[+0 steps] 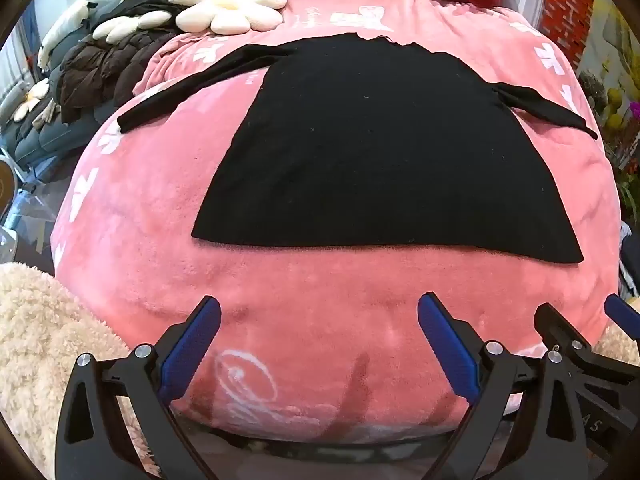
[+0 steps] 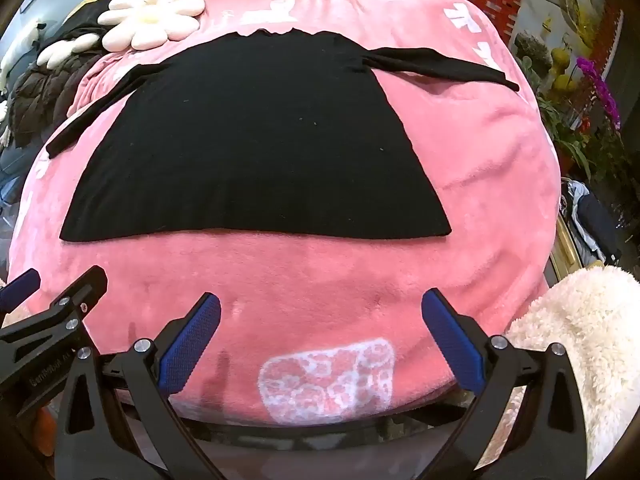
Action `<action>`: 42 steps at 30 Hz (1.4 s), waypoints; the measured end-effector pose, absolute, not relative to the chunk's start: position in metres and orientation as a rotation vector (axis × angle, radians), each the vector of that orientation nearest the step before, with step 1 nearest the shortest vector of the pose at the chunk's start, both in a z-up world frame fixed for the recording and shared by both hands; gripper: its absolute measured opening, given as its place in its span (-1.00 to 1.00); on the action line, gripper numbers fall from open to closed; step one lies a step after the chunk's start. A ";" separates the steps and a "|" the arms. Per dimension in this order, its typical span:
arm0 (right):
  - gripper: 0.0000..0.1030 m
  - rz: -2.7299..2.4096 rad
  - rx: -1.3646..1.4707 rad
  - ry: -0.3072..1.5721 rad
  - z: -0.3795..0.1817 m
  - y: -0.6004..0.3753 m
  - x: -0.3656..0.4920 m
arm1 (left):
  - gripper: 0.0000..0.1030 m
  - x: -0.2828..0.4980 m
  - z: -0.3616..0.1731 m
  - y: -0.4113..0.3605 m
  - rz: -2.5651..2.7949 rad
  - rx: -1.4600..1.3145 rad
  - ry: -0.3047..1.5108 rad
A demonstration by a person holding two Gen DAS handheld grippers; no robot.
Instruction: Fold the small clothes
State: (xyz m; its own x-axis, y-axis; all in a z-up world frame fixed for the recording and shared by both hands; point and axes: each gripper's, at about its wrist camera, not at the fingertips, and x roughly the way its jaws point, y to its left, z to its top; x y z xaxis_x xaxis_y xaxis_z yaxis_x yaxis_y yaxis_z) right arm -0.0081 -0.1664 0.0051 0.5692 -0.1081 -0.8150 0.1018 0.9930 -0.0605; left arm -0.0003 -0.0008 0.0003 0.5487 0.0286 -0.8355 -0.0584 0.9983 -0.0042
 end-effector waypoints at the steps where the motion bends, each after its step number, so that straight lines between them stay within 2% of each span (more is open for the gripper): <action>1: 0.91 -0.123 -0.011 0.959 0.005 -0.166 -0.008 | 0.86 0.000 0.000 -0.001 0.051 -0.036 0.991; 42: 0.91 -0.138 -0.036 0.960 0.004 -0.164 -0.008 | 0.86 0.001 -0.003 -0.005 0.050 -0.020 0.997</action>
State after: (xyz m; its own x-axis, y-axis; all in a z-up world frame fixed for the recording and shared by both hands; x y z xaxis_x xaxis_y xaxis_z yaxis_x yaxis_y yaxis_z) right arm -0.0078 -0.1641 0.0045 0.5656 -0.1335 -0.8138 0.1019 0.9906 -0.0917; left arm 0.0007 -0.0051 -0.0028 0.5416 0.0330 -0.8400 -0.0511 0.9987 0.0064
